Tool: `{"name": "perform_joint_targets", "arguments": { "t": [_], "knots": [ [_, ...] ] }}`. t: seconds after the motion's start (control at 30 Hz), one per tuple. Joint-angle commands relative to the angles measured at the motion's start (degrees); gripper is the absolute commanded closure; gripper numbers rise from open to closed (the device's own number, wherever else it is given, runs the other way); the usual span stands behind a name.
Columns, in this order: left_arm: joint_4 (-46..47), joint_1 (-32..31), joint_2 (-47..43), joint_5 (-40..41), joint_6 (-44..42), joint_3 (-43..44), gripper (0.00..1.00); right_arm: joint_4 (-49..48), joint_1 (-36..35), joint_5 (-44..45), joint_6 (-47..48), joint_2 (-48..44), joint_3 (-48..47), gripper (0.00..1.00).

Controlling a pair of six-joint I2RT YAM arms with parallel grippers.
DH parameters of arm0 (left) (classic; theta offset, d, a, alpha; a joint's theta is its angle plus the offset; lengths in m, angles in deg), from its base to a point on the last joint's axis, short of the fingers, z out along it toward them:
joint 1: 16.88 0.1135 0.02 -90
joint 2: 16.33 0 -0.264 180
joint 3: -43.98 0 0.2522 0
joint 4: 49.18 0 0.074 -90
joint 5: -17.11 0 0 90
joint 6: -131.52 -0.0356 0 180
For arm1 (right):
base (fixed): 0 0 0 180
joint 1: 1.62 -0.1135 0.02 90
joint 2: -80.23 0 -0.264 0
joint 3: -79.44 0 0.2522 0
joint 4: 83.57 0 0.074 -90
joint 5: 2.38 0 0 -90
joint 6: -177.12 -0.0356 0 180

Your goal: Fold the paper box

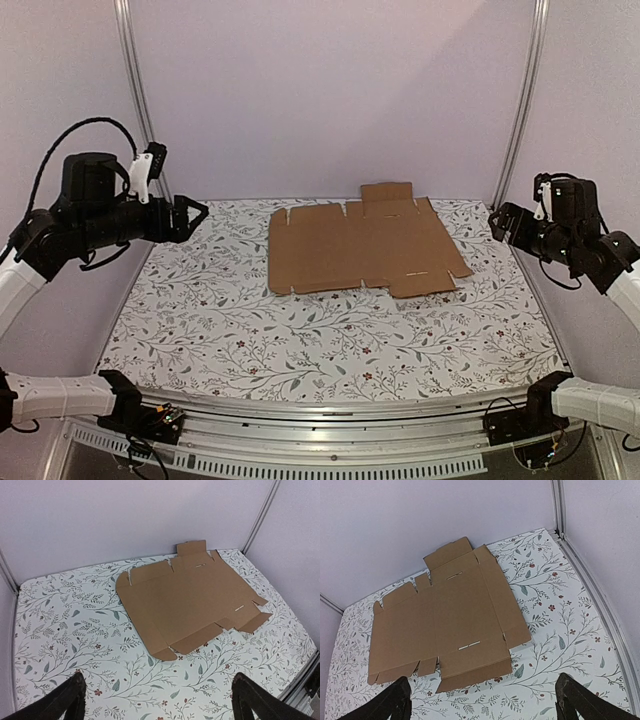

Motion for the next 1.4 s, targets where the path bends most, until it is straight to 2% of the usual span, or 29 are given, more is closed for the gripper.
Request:
{"name": "perform_joint_targets", "arguments": {
  "t": [0.0,0.33,0.53,0.77,1.13,1.37],
  "knots": [
    [-0.7,-0.9,-3.7,2.3,-0.2,-3.0,0.0,3.4,-0.4,-0.4,-2.9,0.6,-2.4,0.01],
    [-0.1,-0.9,-5.8,1.4,-0.1,-5.1,0.0,2.8,-0.4,-0.7,-4.6,6.1,0.2,0.01],
    [0.5,-0.9,-6.8,1.1,-0.3,-6.1,0.0,-2.9,-0.2,-1.8,-9.2,11.2,3.9,0.02],
    [0.2,-0.9,-6.7,2.2,-0.5,-6.1,0.0,-12.3,5.5,-9.6,-16.3,21.1,7.6,0.09],
    [0.0,-0.9,-5.8,2.7,-0.8,-6.1,0.0,-25.0,11.2,-10.9,-26.5,32.4,11.3,0.2],
    [-0.3,-0.9,-5.0,3.2,-1.1,-6.1,0.0,-31.2,12.9,-13.5,-29.7,39.3,10.6,0.26]
  ]
}}
